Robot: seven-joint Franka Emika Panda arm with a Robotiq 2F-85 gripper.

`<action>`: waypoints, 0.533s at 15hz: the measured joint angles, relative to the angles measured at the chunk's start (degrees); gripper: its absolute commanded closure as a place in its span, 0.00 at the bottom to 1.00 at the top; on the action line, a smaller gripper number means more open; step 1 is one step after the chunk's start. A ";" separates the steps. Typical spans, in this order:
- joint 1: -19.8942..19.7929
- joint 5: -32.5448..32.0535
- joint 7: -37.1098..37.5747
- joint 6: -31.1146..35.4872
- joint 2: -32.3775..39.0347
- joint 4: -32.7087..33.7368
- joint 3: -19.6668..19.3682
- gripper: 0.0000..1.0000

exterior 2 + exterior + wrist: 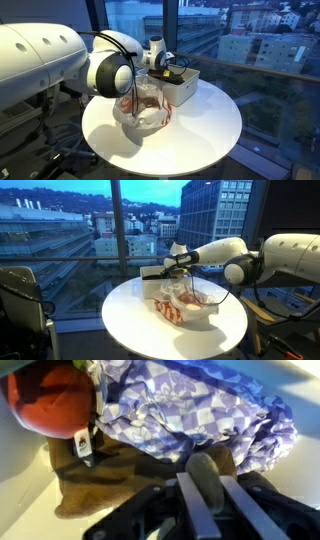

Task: Put the moose in the plastic bag.

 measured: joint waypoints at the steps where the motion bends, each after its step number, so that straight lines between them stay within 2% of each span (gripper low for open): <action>1: 0.47 -0.28 1.33 -1.19 -0.31 0.66 -0.60 1.00; 3: 1.75 -1.13 5.17 -4.98 -2.27 0.89 -1.77 0.97; 8: 5.91 -2.48 13.74 -21.77 -10.89 1.25 -3.45 0.96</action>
